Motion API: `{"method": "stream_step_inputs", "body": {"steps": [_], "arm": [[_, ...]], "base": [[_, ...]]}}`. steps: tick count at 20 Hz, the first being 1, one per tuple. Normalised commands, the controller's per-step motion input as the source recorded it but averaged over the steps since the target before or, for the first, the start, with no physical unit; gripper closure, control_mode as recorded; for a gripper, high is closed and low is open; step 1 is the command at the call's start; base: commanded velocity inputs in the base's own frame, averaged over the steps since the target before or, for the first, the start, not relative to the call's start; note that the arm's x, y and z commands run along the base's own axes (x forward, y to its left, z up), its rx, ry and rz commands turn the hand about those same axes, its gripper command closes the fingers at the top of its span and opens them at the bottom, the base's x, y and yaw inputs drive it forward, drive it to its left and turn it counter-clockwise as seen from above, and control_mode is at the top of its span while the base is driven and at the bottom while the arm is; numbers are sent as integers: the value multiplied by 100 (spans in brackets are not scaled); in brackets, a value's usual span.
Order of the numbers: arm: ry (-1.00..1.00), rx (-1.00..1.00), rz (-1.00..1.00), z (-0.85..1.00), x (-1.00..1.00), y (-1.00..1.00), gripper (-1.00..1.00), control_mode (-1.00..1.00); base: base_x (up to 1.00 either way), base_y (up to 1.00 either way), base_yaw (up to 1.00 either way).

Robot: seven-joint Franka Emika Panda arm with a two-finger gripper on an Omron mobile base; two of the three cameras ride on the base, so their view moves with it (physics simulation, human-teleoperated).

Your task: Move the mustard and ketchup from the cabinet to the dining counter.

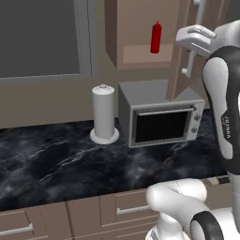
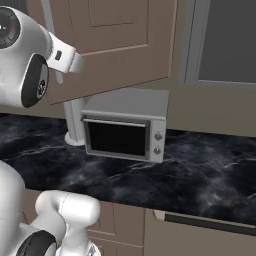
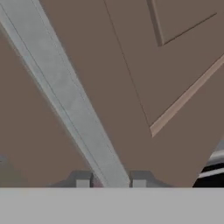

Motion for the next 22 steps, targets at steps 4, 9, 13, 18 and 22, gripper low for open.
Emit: {"method": "stream_step_inputs", "body": {"steps": [4, 9, 13, 18, 22], "arm": [[0, 6, 0, -1, -72, -41, -100, -100], [0, 2, 0, -8, -61, -19, -100, -100], [0, 3, -5, -7, -59, 11, -100, -100], [0, 7, -8, -13, -6, 53, -100, -100], [2, 18, -11, -17, 10, 52, -100, -100]], "base": [[0, 0, 0], [0, 0, 0], [0, 0, 0], [0, 0, 0], [0, 0, 0]]}}
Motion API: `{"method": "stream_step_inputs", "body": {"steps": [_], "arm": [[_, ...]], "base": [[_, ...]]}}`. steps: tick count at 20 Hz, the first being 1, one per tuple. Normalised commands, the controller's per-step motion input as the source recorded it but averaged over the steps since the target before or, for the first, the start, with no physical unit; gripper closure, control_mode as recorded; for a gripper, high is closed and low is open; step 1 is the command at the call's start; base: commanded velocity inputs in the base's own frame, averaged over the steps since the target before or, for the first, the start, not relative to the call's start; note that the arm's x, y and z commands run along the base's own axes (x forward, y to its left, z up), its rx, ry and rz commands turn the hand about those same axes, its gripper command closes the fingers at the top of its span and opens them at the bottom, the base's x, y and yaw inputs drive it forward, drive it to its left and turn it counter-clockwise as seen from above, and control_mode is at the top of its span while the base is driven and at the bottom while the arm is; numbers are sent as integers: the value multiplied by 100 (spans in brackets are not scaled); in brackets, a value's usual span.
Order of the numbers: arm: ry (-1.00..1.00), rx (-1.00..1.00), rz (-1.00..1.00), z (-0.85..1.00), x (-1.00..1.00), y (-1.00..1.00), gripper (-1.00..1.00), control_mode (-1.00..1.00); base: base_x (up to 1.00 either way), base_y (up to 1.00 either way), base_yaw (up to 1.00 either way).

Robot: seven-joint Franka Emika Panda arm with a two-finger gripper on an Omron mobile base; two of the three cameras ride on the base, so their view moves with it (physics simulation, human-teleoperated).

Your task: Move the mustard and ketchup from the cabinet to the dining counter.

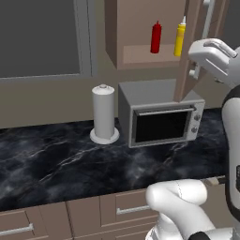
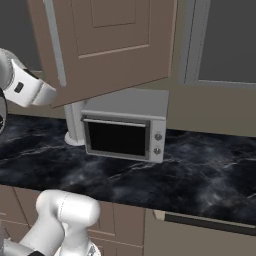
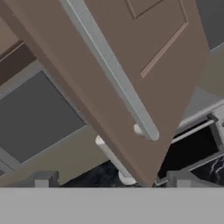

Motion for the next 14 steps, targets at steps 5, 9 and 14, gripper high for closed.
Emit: {"method": "stream_step_inputs", "body": {"steps": [5, 9, 14], "arm": [[3, 23, -11, -21, 31, 51, -100, -100], [0, 24, -24, -18, 42, 46, -100, -100], [0, 11, -33, -13, 49, 40, -100, -100]], "base": [[0, 0, 0], [0, 0, 0], [0, 0, 0]]}}
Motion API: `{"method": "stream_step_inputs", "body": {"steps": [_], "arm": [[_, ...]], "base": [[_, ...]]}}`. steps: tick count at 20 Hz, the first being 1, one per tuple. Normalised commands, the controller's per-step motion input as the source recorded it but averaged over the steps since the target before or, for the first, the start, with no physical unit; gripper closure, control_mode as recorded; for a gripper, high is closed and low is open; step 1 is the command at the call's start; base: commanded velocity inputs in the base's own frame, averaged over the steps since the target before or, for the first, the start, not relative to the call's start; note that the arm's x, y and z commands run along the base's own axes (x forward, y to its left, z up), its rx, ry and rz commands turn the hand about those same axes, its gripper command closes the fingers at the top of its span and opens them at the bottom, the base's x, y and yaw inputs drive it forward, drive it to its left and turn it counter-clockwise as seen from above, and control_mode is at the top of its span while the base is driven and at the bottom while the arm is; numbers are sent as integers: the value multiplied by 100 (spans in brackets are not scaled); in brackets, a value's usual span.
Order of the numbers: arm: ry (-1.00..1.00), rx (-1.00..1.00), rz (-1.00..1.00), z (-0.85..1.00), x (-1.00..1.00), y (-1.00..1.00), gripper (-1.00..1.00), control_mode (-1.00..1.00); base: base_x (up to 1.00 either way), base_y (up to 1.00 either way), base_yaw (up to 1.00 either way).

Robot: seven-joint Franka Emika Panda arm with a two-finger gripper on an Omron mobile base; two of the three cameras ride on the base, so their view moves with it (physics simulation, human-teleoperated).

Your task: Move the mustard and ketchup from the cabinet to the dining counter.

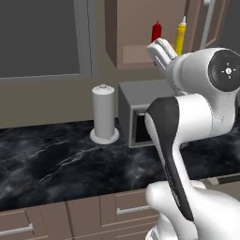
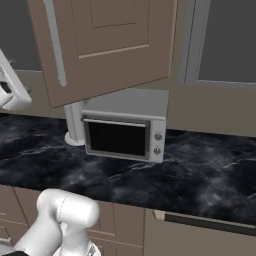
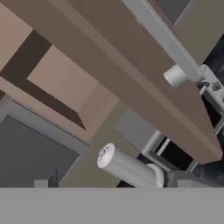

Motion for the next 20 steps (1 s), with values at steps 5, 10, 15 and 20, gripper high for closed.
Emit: {"method": "stream_step_inputs", "body": {"steps": [5, 10, 15, 20], "arm": [[0, 18, -38, -18, 44, 19, -100, -100], [-17, 14, -47, -22, 34, 5, -100, -100], [-21, 14, -37, -9, 23, 0, -100, -100], [-21, 18, -38, -5, 28, 0, -100, -100]], "base": [[0, 0, 0], [0, 0, 0], [0, 0, 0], [0, 0, 0]]}}
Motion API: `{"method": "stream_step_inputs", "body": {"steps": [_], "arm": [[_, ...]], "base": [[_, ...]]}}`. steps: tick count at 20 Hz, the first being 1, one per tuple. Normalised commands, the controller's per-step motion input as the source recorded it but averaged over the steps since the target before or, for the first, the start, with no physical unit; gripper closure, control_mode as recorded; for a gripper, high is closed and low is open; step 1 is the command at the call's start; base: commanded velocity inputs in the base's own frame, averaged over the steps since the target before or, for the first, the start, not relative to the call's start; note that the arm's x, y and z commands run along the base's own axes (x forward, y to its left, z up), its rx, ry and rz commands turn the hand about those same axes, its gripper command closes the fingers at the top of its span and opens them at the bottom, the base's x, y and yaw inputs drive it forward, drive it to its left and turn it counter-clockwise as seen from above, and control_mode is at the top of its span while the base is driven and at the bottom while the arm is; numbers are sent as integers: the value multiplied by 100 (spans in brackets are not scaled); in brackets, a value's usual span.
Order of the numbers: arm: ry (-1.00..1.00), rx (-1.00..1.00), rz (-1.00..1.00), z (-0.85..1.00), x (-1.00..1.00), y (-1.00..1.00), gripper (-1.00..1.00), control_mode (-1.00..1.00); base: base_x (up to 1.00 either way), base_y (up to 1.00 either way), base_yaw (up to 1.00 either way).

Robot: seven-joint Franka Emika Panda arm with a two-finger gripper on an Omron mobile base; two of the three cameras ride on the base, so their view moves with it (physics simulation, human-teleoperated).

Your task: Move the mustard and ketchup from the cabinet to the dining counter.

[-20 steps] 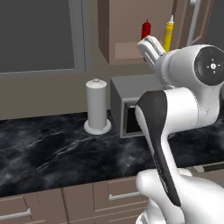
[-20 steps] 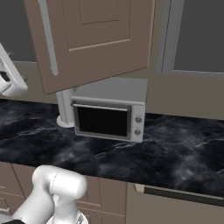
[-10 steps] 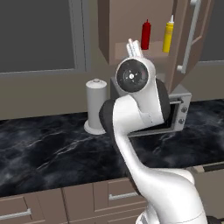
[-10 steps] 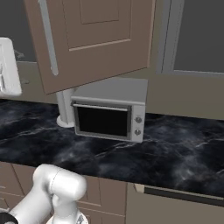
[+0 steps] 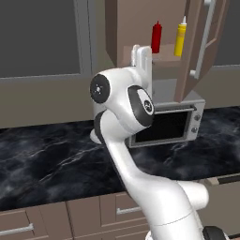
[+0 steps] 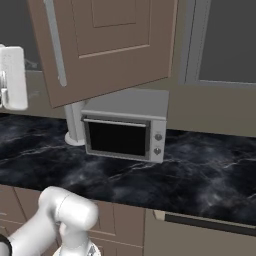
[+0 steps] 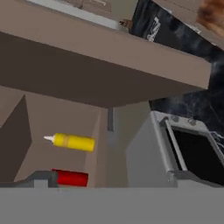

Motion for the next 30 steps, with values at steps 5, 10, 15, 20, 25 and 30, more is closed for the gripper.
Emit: {"method": "stream_step_inputs", "body": {"steps": [5, 10, 15, 20, 25, 30], "arm": [[-13, 34, -23, -4, 19, -6, -100, -100], [-19, 28, -20, -13, 20, 0, -100, -100], [-22, 13, -18, -24, 28, -4, -100, -100], [-26, 9, -15, -23, 31, 0, -100, -100], [-27, 8, -12, -11, -10, 0, -100, -100], [-2, 19, -15, -6, -16, -9, -100, -100]], "base": [[0, 0, 0], [0, 0, 0], [0, 0, 0], [0, 0, 0], [0, 0, 0], [0, 0, 0]]}}
